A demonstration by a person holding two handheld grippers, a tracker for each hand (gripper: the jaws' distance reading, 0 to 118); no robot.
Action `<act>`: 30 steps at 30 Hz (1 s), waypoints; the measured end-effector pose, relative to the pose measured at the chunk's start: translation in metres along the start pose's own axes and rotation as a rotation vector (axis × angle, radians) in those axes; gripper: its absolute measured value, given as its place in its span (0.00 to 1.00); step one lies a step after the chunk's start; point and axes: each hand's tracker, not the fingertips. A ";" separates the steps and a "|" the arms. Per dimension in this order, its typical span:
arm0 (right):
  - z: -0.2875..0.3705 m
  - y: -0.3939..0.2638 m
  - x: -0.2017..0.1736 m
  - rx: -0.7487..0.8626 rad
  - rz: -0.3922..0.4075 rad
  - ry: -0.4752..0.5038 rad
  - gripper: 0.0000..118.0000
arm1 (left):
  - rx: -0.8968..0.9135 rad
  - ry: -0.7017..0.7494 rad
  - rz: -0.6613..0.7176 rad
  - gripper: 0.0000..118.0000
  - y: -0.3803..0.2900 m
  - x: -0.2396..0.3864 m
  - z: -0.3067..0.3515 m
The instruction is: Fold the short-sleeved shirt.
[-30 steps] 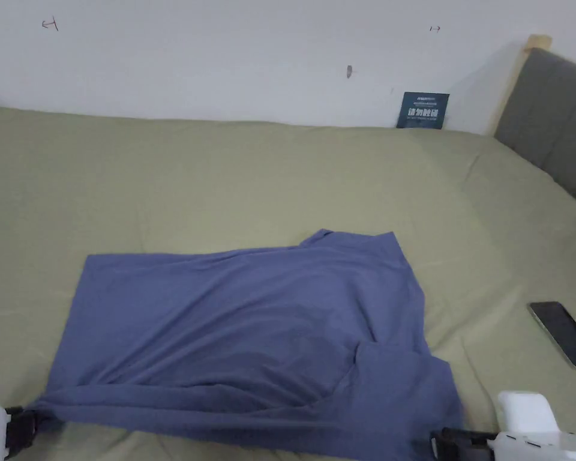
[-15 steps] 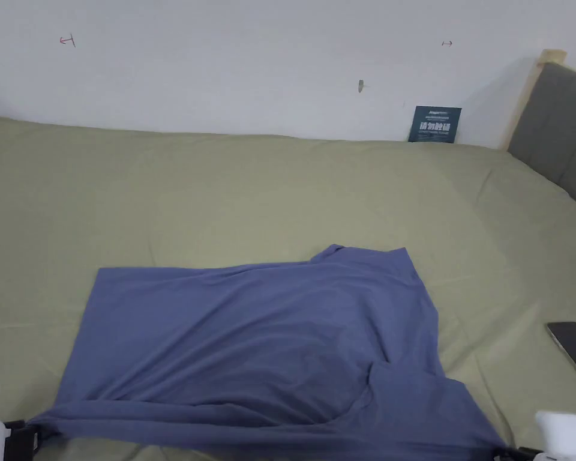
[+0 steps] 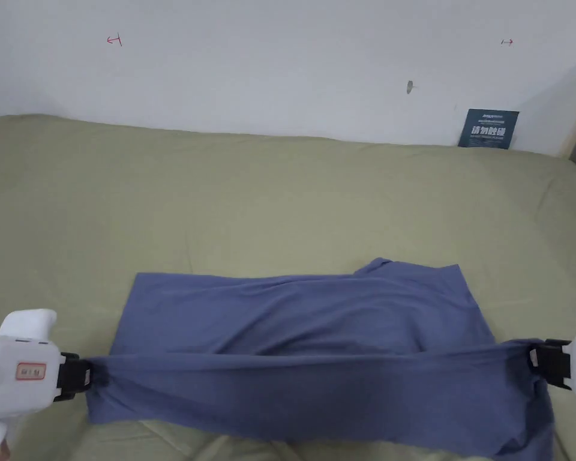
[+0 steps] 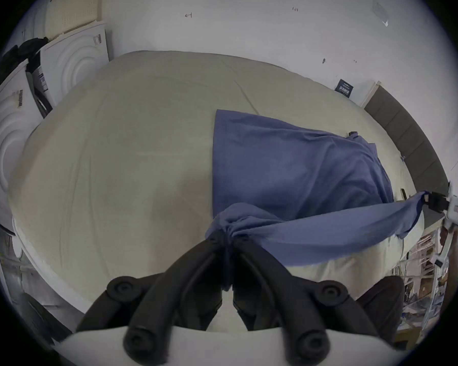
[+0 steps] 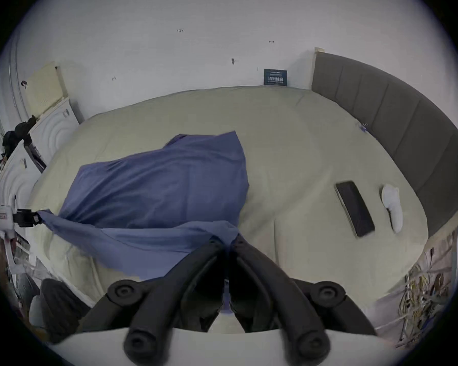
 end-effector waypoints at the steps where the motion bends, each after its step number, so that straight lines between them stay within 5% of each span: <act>1: -0.015 0.010 -0.001 -0.010 0.008 -0.009 0.01 | -0.009 0.001 0.001 0.05 0.010 0.001 -0.009; 12: -0.118 0.028 0.006 -0.141 -0.003 -0.019 0.03 | -0.086 0.005 0.008 0.11 0.057 0.009 -0.086; 13: -0.116 0.027 0.006 -0.122 -0.021 -0.014 0.20 | -0.083 0.007 0.008 0.34 0.057 0.010 -0.087; 15: -0.109 0.021 0.007 -0.105 -0.050 -0.013 0.90 | -0.053 0.057 0.025 0.84 0.053 0.007 -0.085; 16: -0.105 0.017 0.007 -0.108 -0.057 -0.010 0.96 | -0.055 0.061 0.028 0.89 0.049 0.004 -0.084; 19: -0.067 0.004 0.009 -0.082 -0.045 -0.011 0.93 | -0.051 0.069 0.057 0.84 0.036 -0.004 -0.065; 20: -0.055 -0.005 0.011 -0.105 -0.043 -0.026 0.89 | -0.044 0.074 0.059 0.73 0.027 -0.004 -0.058; 21: -0.045 -0.014 0.011 -0.111 -0.044 -0.024 0.77 | -0.039 0.074 0.057 0.49 0.021 -0.005 -0.052; 22: -0.049 -0.025 0.013 -0.110 -0.039 -0.021 0.40 | -0.038 0.072 0.053 0.00 0.013 -0.005 -0.047; 23: -0.044 -0.037 0.015 -0.099 -0.041 -0.023 0.00 | -0.037 0.069 0.052 0.00 0.006 -0.006 -0.043; 25: -0.038 -0.045 0.020 -0.049 -0.047 -0.093 0.00 | -0.042 0.062 0.050 0.00 0.004 -0.002 -0.038; 28: -0.031 -0.054 0.029 -0.099 -0.079 -0.026 0.00 | -0.056 -0.008 0.074 0.01 -0.005 0.001 -0.032; 29: -0.030 -0.056 0.031 -0.109 -0.075 -0.037 0.00 | -0.065 -0.029 0.087 0.11 -0.003 0.003 -0.032; 30: -0.024 -0.069 0.024 -0.109 -0.075 -0.037 0.00 | -0.071 -0.049 0.098 0.34 -0.001 0.006 -0.034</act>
